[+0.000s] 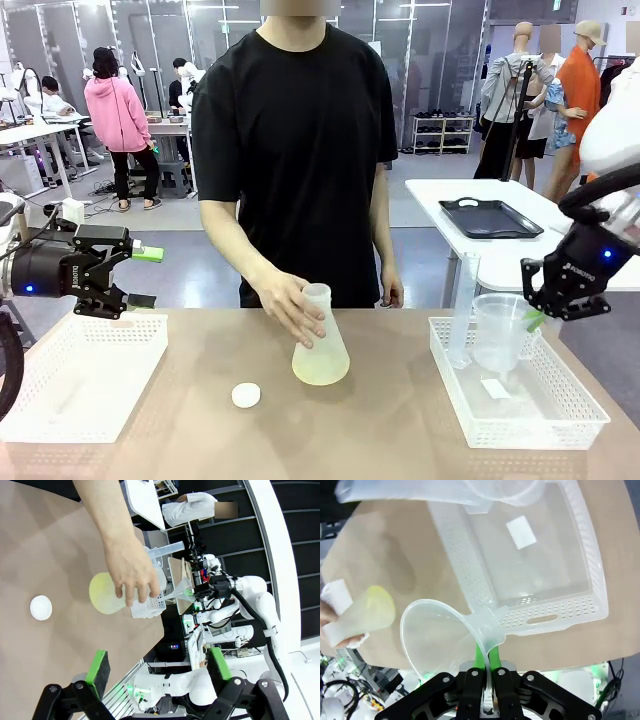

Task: Prepare the solutions needed for the experiment.
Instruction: Once the solution is in the Big flask , pick up the Plastic Funnel and place it back into the right Organizing basket.

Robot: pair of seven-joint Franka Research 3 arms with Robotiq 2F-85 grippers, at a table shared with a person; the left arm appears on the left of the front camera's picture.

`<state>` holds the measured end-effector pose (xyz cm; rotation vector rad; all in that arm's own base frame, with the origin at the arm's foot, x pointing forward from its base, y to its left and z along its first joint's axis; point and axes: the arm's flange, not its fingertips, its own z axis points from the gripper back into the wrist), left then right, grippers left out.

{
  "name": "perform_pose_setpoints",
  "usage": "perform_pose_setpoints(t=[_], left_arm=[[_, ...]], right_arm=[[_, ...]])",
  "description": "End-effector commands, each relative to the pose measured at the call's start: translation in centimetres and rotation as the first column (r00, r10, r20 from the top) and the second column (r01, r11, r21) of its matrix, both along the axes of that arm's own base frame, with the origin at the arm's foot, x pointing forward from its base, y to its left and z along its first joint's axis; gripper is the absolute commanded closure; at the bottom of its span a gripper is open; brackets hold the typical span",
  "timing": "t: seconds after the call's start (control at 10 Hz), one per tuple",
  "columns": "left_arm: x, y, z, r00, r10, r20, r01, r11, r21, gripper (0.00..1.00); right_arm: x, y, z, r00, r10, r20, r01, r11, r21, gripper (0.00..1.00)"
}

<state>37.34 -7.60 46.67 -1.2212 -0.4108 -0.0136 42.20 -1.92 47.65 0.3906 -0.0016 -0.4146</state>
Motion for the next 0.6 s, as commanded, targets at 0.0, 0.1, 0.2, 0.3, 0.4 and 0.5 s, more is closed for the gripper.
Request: perform_pose_setpoints(t=[0.0, 0.1, 0.2, 0.3, 0.4, 0.5], left_arm=[[0.0, -0.3, 0.2, 1.000, 0.003, -0.004, -0.003, 0.999, -0.032, 0.00], [0.0, -0.3, 0.2, 1.000, 0.003, -0.004, -0.003, 0.999, -0.032, 0.00], [0.0, -0.3, 0.2, 1.000, 0.003, -0.004, -0.003, 0.999, -0.032, 0.00], [0.0, -0.3, 0.2, 1.000, 0.003, -0.004, -0.003, 0.999, -0.032, 0.00], [0.0, -0.3, 0.2, 1.000, 0.003, -0.004, -0.003, 0.999, -0.032, 0.00], [0.0, -0.3, 0.2, 1.000, 0.003, -0.004, -0.003, 0.999, -0.032, 0.00]], right_arm=[[2.1, 0.3, -0.7, 0.989, -0.092, -0.116, 0.085, 0.994, -0.065, 0.97], [2.8, -0.1, -2.1, 0.976, -0.137, -0.167, 0.118, 0.986, -0.115, 0.97], [3.0, -0.6, -3.1, 0.971, -0.155, -0.184, 0.129, 0.981, -0.144, 0.97], [3.7, -1.2, -4.2, 0.969, -0.173, -0.177, 0.146, 0.977, -0.157, 0.97], [4.2, -1.4, -5.1, 0.964, -0.186, -0.192, 0.160, 0.977, -0.142, 0.97], [4.4, -1.2, -5.7, 0.962, -0.185, -0.203, 0.158, 0.977, -0.141, 0.97]])
